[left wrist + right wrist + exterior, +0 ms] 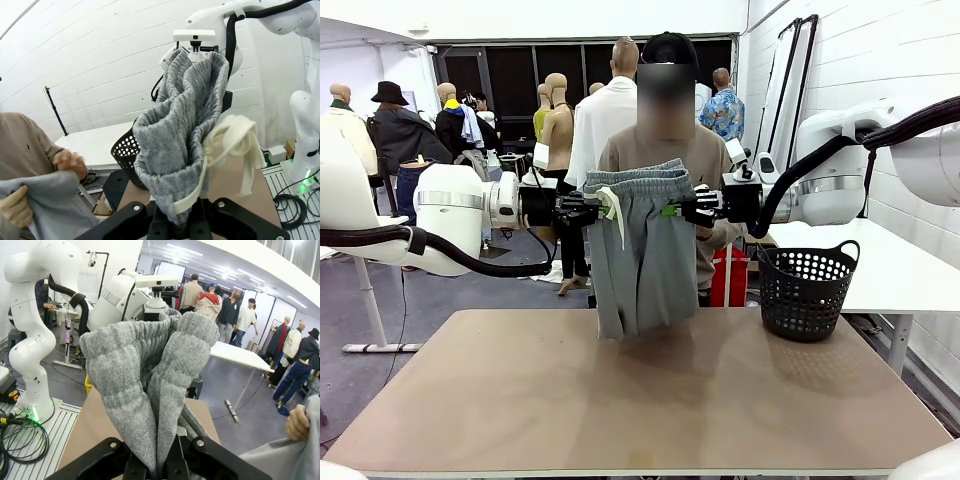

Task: Fold the training pants.
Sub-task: Release the ends of the Training pants and then grab the overlapped ends.

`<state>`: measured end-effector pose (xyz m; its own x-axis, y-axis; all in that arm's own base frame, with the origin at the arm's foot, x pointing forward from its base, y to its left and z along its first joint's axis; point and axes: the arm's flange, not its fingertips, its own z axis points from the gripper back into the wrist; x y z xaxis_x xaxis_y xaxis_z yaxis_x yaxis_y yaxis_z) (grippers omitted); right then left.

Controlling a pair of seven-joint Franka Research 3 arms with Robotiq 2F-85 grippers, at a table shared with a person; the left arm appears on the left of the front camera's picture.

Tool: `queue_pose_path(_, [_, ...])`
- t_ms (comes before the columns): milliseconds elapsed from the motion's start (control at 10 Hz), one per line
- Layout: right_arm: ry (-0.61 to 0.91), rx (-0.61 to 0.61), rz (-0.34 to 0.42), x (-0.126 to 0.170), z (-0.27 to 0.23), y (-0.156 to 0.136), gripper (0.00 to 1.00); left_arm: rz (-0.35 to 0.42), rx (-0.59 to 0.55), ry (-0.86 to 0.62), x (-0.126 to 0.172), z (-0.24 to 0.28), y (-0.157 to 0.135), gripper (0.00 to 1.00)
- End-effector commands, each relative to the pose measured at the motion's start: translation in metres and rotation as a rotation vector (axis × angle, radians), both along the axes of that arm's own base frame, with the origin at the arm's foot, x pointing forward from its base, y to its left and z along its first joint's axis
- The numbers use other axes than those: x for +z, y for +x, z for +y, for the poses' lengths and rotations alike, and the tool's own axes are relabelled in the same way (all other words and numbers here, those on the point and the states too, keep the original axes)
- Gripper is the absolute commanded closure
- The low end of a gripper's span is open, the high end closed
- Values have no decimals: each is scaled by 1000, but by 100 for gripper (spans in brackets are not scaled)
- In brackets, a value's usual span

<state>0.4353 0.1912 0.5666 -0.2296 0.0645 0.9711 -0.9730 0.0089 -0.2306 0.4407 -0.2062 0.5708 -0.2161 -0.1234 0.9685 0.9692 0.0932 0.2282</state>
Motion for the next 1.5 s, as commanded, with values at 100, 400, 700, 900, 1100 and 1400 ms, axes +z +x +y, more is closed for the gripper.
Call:
queue_pose_path(100, [5, 1, -3, 2, 1, 0, 100, 4, 3, -14, 1, 0, -2, 100])
queue_pose_path(400, [5, 1, -3, 2, 1, 0, 100, 4, 3, -14, 1, 0, -2, 100])
queue_pose_path(700, [5, 1, -3, 2, 1, 0, 100, 4, 3, -14, 1, 0, -2, 100])
queue_pose_path(900, [5, 1, -3, 2, 1, 0, 100, 4, 3, -14, 1, 0, -2, 100])
queue_pose_path(1100, [5, 1, -3, 2, 1, 0, 100, 4, 3, -14, 1, 0, -2, 100])
queue_pose_path(1400, [5, 1, -3, 2, 1, 0, 100, 4, 3, -14, 1, 0, -2, 100])
